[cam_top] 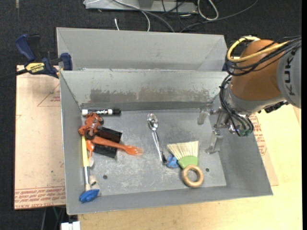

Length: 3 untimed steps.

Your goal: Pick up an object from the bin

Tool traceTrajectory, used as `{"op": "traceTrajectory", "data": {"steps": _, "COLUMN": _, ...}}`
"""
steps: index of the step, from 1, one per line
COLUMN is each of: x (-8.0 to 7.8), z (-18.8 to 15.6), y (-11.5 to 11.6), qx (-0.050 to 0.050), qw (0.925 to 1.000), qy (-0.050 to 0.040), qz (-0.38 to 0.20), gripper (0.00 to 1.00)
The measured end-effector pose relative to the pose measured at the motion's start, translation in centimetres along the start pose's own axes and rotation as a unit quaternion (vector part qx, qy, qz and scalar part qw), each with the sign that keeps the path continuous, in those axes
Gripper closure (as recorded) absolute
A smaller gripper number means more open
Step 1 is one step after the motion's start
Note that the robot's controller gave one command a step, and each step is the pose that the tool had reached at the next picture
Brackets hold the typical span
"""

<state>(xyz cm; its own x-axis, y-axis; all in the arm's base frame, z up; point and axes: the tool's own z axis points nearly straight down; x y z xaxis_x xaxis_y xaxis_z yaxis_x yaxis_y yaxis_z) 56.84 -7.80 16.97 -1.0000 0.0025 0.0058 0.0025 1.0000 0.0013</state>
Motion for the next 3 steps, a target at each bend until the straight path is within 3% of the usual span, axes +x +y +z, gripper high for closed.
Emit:
{"op": "traceTrajectory", "data": {"steps": 1, "x": -0.2, "z": -0.5, "y": 0.0, "qx": 0.0, "qw": 1.0, "qy": -0.0037, "qz": -0.001, "gripper": 0.0}}
{"op": "traceTrajectory", "data": {"steps": 2, "x": 2.9, "z": 8.2, "y": 4.0, "qx": 0.0, "qw": 1.0, "qy": -0.0044, "qz": 0.001, "gripper": 0.0}}
{"op": "traceTrajectory", "data": {"steps": 3, "x": 3.3, "z": 7.7, "y": 5.7, "qx": 0.001, "qw": 0.9998, "qy": -0.0097, "qz": 0.017, "gripper": 0.0}}
